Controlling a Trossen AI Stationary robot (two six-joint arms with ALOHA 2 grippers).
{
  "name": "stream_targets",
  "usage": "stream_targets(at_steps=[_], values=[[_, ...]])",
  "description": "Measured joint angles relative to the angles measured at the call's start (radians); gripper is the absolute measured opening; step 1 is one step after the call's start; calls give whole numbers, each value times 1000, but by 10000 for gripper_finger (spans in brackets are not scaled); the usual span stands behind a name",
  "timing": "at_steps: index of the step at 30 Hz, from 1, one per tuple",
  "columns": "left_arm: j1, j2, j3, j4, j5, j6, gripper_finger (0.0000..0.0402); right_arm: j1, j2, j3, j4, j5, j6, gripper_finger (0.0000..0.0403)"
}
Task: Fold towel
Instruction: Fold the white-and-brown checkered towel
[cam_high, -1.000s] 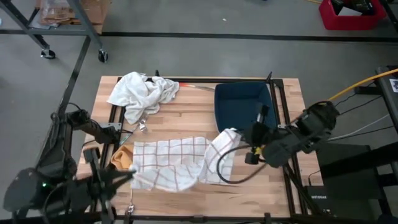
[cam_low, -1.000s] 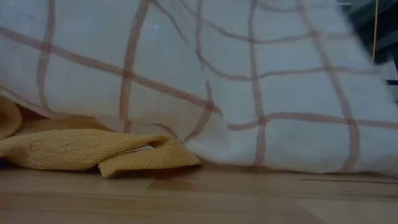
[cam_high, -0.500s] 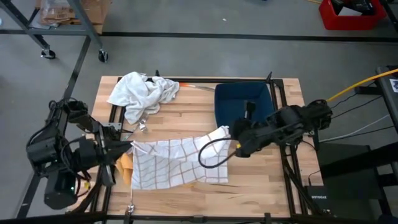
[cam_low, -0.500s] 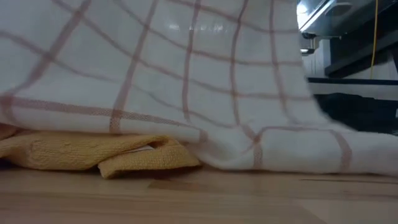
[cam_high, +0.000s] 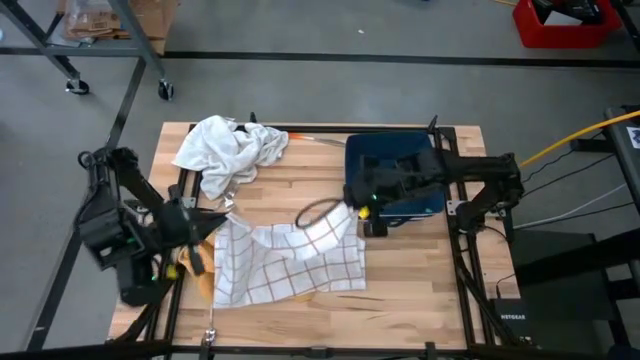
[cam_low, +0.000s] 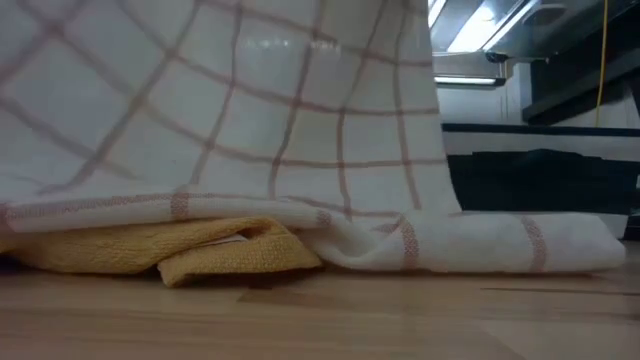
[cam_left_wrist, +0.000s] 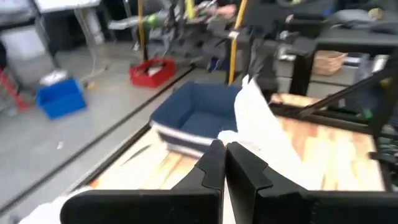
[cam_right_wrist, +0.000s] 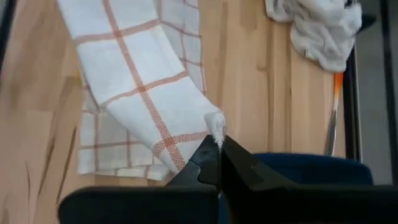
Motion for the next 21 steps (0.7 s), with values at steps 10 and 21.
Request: stream_targets(at_steps=[10, 21], values=[[128, -207, -249, 0, 63, -91, 0, -189, 0, -121, 7, -98, -84, 5], [262, -387, -337, -1, 103, -53, 0, -364, 1, -205, 84, -173, -246, 5]])
